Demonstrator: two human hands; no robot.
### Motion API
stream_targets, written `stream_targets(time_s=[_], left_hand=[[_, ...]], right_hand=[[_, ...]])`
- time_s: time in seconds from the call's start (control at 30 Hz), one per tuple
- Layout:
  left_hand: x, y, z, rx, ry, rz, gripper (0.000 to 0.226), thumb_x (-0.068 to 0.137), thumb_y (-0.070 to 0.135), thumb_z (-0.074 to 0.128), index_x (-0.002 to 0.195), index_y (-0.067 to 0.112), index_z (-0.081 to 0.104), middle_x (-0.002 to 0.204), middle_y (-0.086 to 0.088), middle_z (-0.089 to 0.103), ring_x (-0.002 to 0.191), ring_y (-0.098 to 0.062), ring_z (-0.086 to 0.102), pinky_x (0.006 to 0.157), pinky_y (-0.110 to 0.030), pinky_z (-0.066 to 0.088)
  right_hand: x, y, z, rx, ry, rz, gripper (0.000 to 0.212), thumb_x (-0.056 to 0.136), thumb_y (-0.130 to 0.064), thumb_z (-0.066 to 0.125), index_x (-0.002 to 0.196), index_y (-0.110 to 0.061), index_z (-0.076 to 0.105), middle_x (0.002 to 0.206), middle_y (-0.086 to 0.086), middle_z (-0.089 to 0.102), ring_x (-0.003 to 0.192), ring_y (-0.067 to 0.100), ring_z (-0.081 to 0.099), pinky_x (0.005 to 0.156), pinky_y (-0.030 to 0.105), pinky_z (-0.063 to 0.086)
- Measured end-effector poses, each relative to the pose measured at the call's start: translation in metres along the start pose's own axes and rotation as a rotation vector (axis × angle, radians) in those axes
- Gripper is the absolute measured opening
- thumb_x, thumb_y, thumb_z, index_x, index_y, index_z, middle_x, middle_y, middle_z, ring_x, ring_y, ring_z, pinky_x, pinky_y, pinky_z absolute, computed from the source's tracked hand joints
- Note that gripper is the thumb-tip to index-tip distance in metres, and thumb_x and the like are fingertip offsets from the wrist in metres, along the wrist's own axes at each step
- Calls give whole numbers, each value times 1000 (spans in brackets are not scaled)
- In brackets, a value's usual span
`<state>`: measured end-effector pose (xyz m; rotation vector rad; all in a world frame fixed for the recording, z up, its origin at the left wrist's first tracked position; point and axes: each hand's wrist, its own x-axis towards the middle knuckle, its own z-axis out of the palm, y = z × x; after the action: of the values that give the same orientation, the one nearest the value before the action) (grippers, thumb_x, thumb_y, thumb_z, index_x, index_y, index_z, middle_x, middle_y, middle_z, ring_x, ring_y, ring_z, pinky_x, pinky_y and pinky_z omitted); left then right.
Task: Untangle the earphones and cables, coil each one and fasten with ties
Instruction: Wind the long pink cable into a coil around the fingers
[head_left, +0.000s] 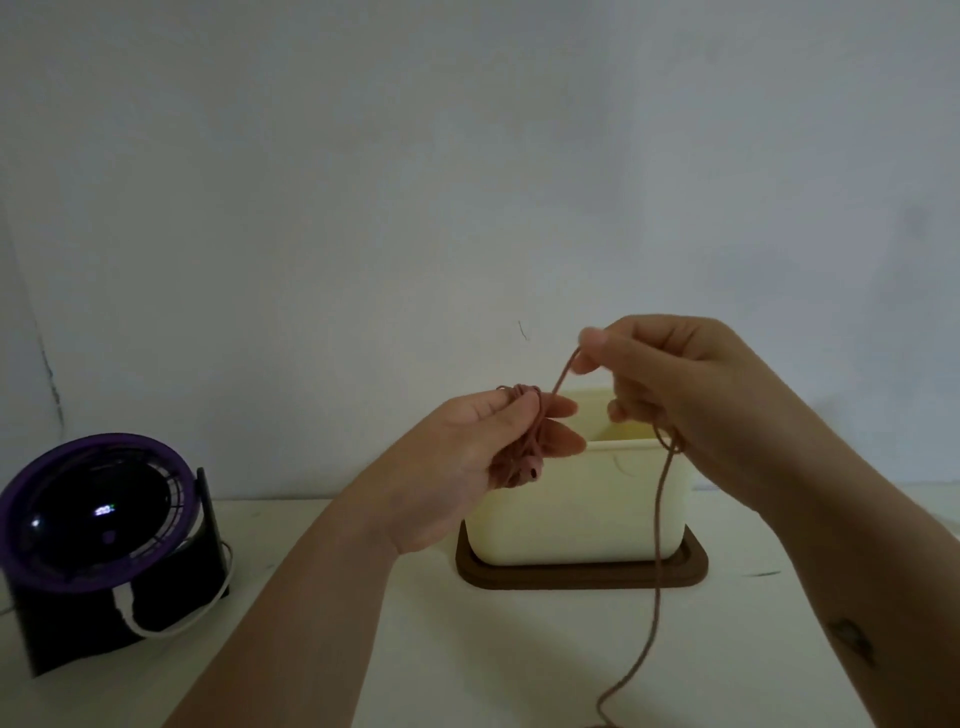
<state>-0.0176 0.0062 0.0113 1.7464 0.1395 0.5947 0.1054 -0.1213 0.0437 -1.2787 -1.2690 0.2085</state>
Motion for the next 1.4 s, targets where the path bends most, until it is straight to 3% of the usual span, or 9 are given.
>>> stream_targets(time_s=[0.13,0.23,0.33,0.47,0.6,0.8,1.0,1.2,1.4], left_hand=[[-7,5,-1,-147,-193,-25,39,89,38,43,100,9,68,80,-6,69,95,-34,47,90,-41,40],[-12,12,-1,-252,-406,-17,40,91,37,45,103,7,68,75,-4,68,92,-34,58,91,-36,49],[-10,20,-1,-501,-474,91,39,92,34,49,112,4,66,84,-5,69,90,-26,59,94,-41,49],[-4,28,1,-790,-195,195,40,91,29,43,108,3,68,94,-7,72,94,-20,69,91,-39,52],[-1,30,5,-746,135,277,38,98,31,28,111,11,59,100,-1,73,97,-15,69,91,-38,52],[5,22,-15,-823,475,356,34,103,28,25,114,14,55,98,1,73,102,-15,66,97,-38,45],[10,7,-28,-618,573,247,32,104,25,26,111,12,55,100,-3,70,102,-15,63,90,-32,45],[12,-17,-12,424,427,239,40,100,38,23,100,19,58,87,21,68,72,-2,51,77,-13,42],[7,-14,-9,234,38,27,65,92,59,19,105,16,66,98,-2,73,78,-19,50,77,-26,41]], right_hand=[[4,9,-4,109,46,15,25,75,-40,61,67,-18,69,44,-10,34,42,5,34,66,25,46],[5,18,2,252,-99,15,25,74,-39,62,66,-16,66,51,-2,36,45,10,34,52,16,42],[7,32,9,374,-341,78,32,88,-36,60,72,-8,58,56,2,41,50,15,34,56,25,37],[6,41,13,416,-464,247,17,88,-25,58,80,-17,71,63,2,50,46,8,40,63,28,53],[2,35,14,311,-572,303,26,92,-23,45,101,-12,65,55,-2,37,45,9,31,55,24,46],[0,29,7,60,-635,278,37,102,-26,32,100,-14,67,54,-5,28,49,11,25,60,28,39],[-3,17,5,-179,-682,238,37,101,-27,35,90,-20,70,54,-7,37,55,11,35,68,27,47],[-6,-4,3,-273,-442,23,31,93,-37,47,78,-22,71,49,-13,42,50,2,42,62,25,45],[2,4,-10,-148,-11,-37,32,91,-38,49,71,-23,69,49,-13,40,49,4,39,61,31,41]])
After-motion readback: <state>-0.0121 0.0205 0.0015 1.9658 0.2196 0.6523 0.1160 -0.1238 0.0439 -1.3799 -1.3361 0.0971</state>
